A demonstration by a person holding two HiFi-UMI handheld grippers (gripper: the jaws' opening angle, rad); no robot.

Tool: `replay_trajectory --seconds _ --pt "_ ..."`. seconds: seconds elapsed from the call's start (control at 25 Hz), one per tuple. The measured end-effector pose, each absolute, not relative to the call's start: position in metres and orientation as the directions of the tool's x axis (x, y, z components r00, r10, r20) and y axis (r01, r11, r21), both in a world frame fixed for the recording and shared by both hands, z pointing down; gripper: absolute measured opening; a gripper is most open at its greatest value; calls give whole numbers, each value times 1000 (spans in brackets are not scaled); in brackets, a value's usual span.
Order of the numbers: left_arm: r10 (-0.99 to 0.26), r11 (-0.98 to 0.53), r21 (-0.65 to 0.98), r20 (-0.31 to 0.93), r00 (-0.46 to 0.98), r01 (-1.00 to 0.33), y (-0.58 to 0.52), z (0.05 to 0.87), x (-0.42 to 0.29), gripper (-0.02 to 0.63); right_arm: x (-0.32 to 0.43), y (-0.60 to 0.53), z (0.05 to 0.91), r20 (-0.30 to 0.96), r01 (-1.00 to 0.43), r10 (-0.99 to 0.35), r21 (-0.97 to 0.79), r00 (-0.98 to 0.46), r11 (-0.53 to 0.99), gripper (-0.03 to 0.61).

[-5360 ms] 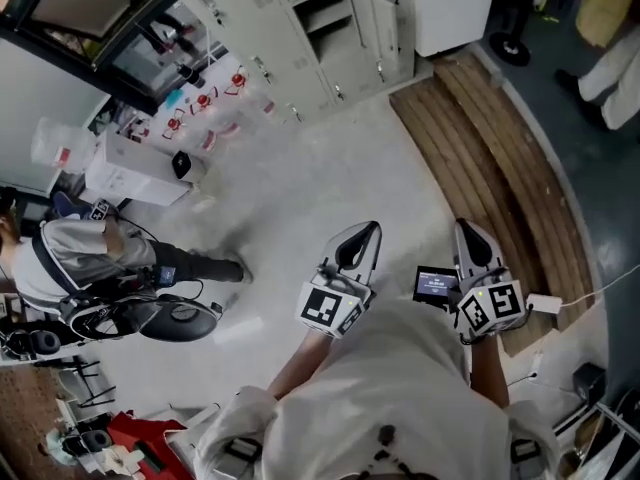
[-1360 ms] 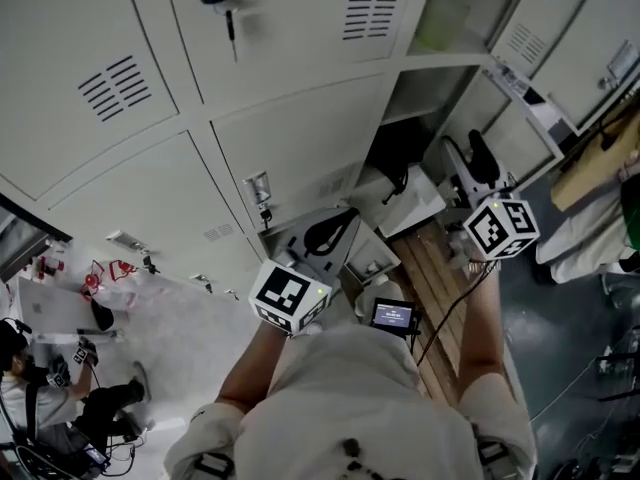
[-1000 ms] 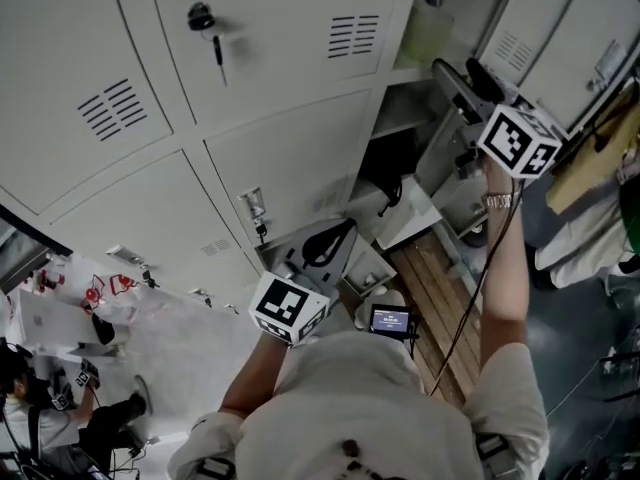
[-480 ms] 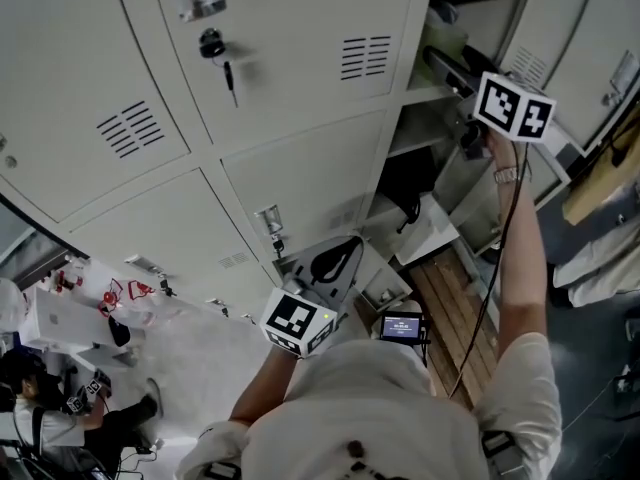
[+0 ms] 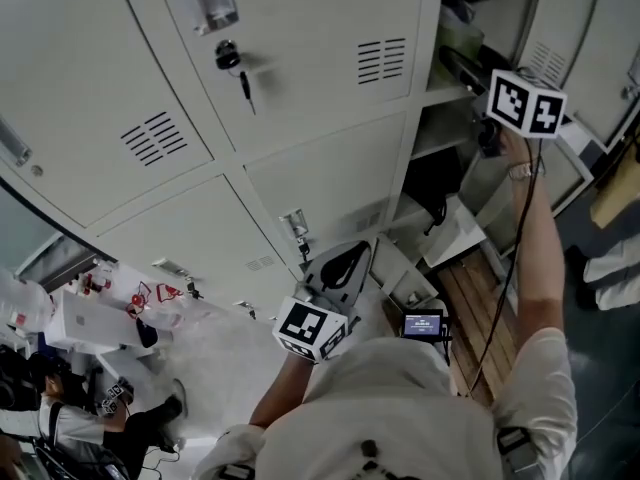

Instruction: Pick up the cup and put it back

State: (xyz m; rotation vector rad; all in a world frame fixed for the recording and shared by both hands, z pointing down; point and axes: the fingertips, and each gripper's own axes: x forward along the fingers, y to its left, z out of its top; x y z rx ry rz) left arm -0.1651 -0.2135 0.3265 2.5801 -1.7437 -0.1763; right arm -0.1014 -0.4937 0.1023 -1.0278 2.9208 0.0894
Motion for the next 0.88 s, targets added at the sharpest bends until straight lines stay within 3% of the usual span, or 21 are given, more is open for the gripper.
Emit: replay_trajectory --seconds 0.52,0.88 --pt "-886 -463 79 -61 459 -883 -223 330 -137 8 -19 -415 94 -229 -677 -650 59 -725 734 328" --pt "-844 -536 102 -35 535 -838 -225 345 -101 8 45 -339 154 -212 -741 -713 102 -668 664 328"
